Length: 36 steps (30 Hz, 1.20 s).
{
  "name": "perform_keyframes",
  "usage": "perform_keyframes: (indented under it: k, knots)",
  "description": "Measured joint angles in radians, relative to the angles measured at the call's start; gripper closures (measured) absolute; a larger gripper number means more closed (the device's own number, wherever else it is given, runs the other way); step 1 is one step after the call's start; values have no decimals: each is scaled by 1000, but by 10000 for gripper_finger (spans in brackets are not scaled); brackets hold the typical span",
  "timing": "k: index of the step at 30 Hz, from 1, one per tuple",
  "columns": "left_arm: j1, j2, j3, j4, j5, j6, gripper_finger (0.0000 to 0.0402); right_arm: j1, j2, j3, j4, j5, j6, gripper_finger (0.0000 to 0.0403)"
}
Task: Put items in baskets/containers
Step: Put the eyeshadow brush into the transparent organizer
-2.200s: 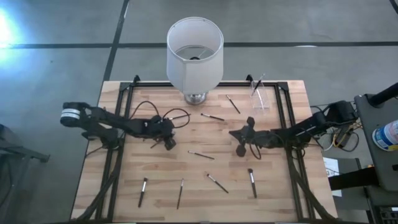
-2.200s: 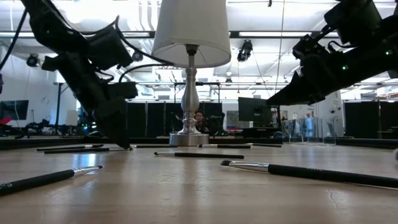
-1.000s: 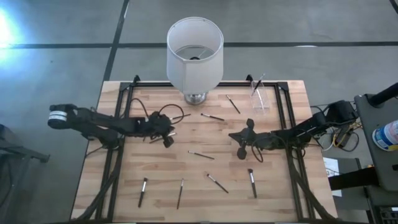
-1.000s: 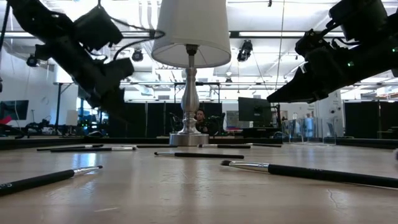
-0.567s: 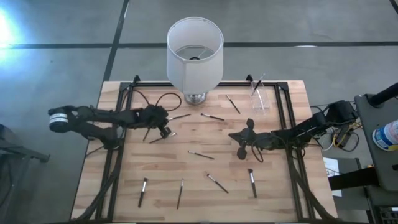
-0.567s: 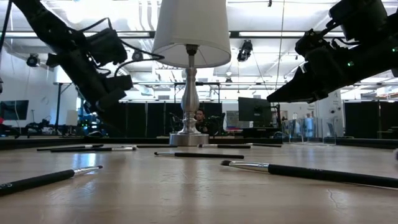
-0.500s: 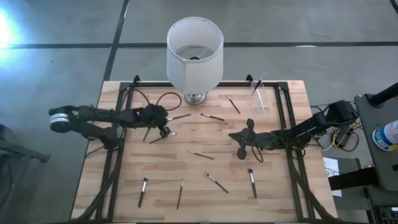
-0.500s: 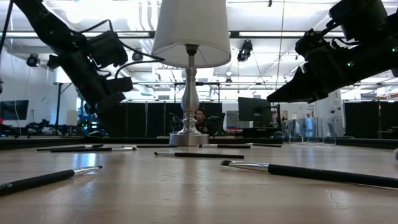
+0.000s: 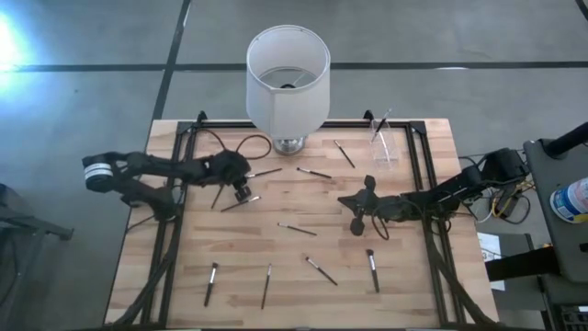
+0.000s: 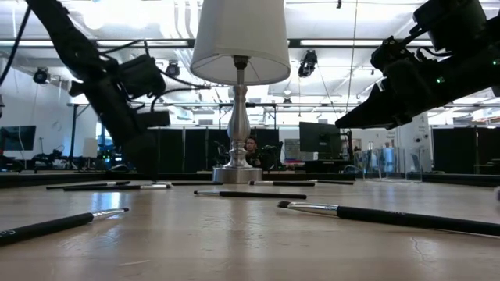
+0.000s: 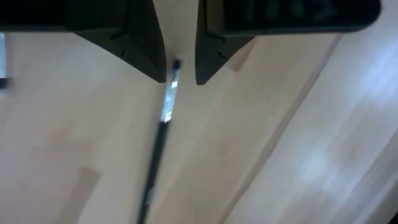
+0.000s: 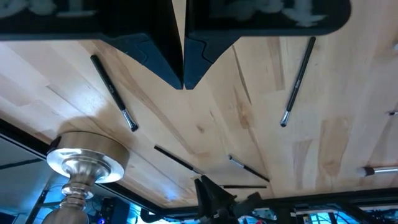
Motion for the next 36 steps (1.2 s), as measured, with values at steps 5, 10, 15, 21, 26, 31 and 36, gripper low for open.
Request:
perform_keyframes:
  k: [5, 10, 15, 21, 26, 31, 36]
  knots:
    - [33, 40, -2, 36, 22, 31, 323, 0, 0, 0, 0, 0, 0, 394]
    - [35, 68, -3, 61, 51, 69, 324, 0, 0, 0, 0, 0, -2, 394]
    - [36, 95, -12, 65, 63, 105, 346, 0, 0, 0, 0, 0, -2, 394]
    - [36, 111, -13, 63, 96, 153, 395, 0, 0, 0, 0, 0, -2, 394]
    - [1, 109, -13, 62, 92, 179, 399, 0, 0, 0, 0, 0, -2, 394]
    - [-64, 108, -14, 62, 99, 185, 401, 0, 0, 0, 0, 0, 1, 394]
    - [-135, 90, -14, 62, 112, 162, 401, 0, 0, 0, 32, -4, 1, 394]
